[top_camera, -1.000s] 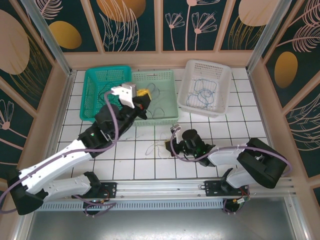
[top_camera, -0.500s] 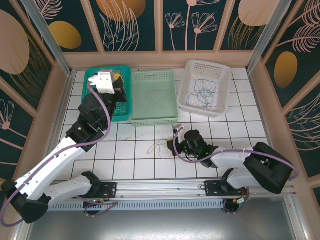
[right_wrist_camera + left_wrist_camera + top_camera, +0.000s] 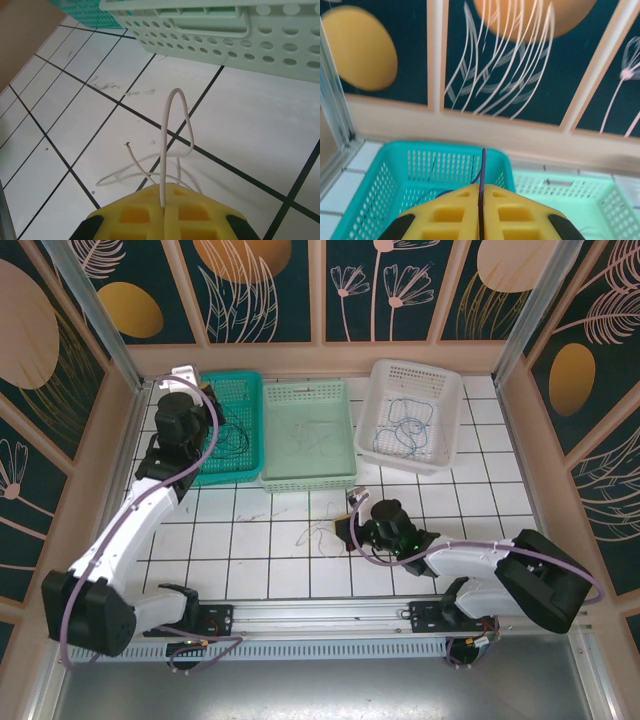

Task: Untangle the cables

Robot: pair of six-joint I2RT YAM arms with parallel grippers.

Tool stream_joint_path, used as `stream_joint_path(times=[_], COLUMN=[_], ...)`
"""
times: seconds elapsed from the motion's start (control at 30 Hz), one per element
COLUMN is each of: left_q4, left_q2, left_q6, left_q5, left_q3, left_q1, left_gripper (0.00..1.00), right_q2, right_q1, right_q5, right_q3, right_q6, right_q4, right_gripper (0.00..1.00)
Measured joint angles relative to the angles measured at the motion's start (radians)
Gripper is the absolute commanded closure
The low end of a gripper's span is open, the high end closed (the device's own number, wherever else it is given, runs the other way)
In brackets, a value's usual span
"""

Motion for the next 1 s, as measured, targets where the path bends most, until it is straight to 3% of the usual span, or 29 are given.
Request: stream_joint_path(times=[0.13, 0.23, 0.3, 0.33, 0.37, 0.6, 0.83, 1.0], left_q4=[0.003, 0.003, 0.002, 0.002, 0.005, 0.070, 0.080, 0.080], left_q2=[0.092, 0.146, 0.168, 0.173, 0.174, 0.088, -0.008, -0.054], left_q6=[-0.035, -0.057, -0.080, -0.088, -0.097, -0.183, -0.212, -0.203], left_q5=[0.053, 0.090, 0.119, 0.127, 0.141, 0.183, 0.169, 0.138], left_q3=[-0.019, -0.019, -0.019, -0.020, -0.024, -0.184, -0.221, -0.222], left_q1=[0.051, 0.061, 0.061, 0.061, 0.061, 0.061, 0.009, -0.057], left_gripper=[0.87, 0.71, 0.68, 0.63, 0.51, 0.17, 0.02, 0.02], right_q2=[-0.032, -0.063, -0.083, -0.090, -0.099, -0.157, -0.186, -0.186], right_q1=[0.000, 0.000, 0.000, 0.000, 0.000, -0.003, -0.014, -0.019], right_q5=[0.005, 0.005, 0.005, 0.005, 0.006, -0.021, -0.142, -0.203], right_q3=[-0.004, -0.018, -0.026, -0.028, -0.030, -0.034, 0.086, 0.324], right_q6=[0.004, 0.007, 0.007, 0.006, 0.006, 0.005, -0.035, -0.124], right_q4=[-0.005, -0.012, -0.024, -0.027, -0.032, -0.038, -0.103, -0.185], right_gripper=[1.00, 1.00, 1.00, 1.00, 1.00, 1.00, 1.00, 1.00])
